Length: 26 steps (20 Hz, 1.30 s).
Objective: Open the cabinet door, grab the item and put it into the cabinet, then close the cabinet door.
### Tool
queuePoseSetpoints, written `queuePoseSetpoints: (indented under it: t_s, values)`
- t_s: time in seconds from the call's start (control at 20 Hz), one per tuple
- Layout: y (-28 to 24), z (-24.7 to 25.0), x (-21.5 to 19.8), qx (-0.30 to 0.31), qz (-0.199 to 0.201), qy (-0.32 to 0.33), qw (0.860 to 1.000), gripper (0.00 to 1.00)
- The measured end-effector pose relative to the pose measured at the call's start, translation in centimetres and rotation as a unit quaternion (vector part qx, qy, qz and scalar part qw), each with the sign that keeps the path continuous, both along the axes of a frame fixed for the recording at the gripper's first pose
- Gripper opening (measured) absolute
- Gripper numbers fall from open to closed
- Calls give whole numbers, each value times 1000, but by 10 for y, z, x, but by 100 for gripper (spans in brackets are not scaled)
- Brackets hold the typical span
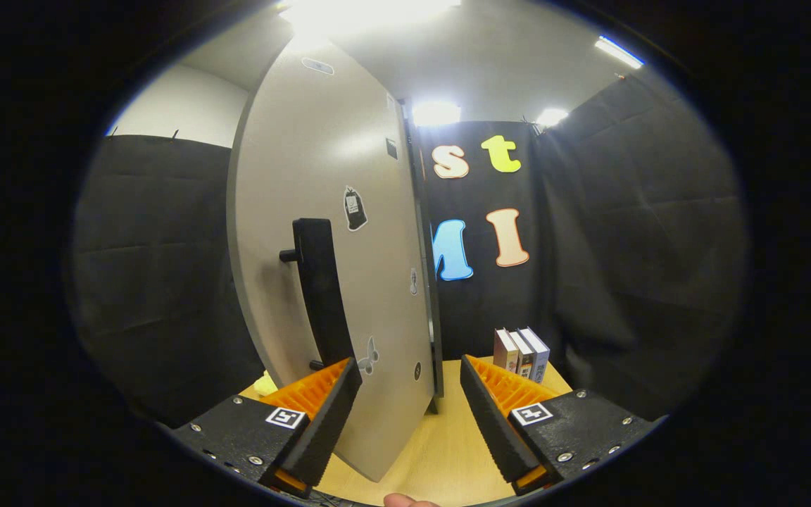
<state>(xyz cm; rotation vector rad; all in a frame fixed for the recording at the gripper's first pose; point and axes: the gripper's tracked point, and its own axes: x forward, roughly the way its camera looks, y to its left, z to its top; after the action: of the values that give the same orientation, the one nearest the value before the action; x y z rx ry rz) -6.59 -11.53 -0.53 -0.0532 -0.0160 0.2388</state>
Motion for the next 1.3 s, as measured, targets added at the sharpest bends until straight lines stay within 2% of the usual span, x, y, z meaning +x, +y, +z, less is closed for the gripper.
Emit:
queuePoseSetpoints:
  t_s: [0.6, 0.85, 1.3]
  values:
    - [101, -12, 14, 6, -40, -11, 999, 91]
    - [142, -12, 20, 16, -38, -14, 999, 91]
    - [169, -21, 18, 4, -59, -21, 998, 92]
